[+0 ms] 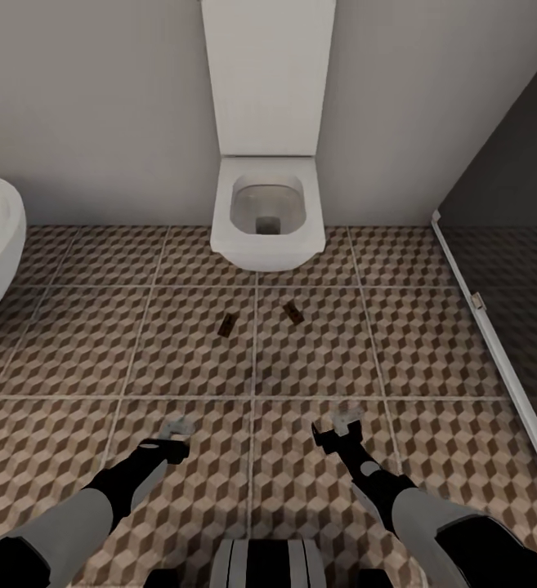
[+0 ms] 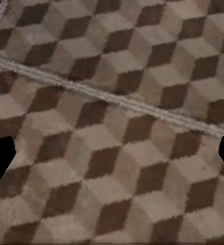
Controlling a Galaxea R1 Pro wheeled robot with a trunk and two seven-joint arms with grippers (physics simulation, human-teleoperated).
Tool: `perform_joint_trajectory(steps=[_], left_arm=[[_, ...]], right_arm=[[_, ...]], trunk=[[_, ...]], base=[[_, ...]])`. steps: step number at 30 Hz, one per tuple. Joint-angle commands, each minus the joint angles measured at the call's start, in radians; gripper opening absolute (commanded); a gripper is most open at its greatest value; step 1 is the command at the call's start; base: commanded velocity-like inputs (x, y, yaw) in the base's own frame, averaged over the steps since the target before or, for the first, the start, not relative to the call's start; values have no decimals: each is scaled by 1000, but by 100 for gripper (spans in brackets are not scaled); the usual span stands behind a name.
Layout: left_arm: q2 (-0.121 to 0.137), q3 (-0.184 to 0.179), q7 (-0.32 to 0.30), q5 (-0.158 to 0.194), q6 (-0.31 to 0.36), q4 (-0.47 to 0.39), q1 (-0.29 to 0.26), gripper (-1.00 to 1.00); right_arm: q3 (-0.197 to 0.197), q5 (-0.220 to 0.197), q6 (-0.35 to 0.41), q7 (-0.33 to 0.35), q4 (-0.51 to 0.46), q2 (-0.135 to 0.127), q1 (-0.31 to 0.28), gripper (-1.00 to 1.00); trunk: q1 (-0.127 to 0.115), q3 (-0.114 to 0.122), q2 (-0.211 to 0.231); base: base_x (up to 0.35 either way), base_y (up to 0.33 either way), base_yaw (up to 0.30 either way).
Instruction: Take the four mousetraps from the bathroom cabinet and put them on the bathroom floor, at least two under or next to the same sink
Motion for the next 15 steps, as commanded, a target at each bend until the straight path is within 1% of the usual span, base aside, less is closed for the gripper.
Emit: perform_joint_trajectory(steps=[1, 11, 15], left_arm=[[1, -9, 7, 9, 3, -3, 5, 100], [0, -10, 5, 9, -4, -3, 21, 100], [-5, -18, 5, 9, -17, -4, 33, 100]], right_arm=[[1, 6, -9, -5, 2, 0, 6, 100], [2, 6, -20, -8, 3, -1, 25, 100], [1, 6, -21, -8, 3, -1, 32, 100]], trunk=[[-4, 3, 7], [-42, 34, 77], [-58, 47, 105]], base=[[0, 0, 0], [0, 0, 0], [0, 0, 0]])
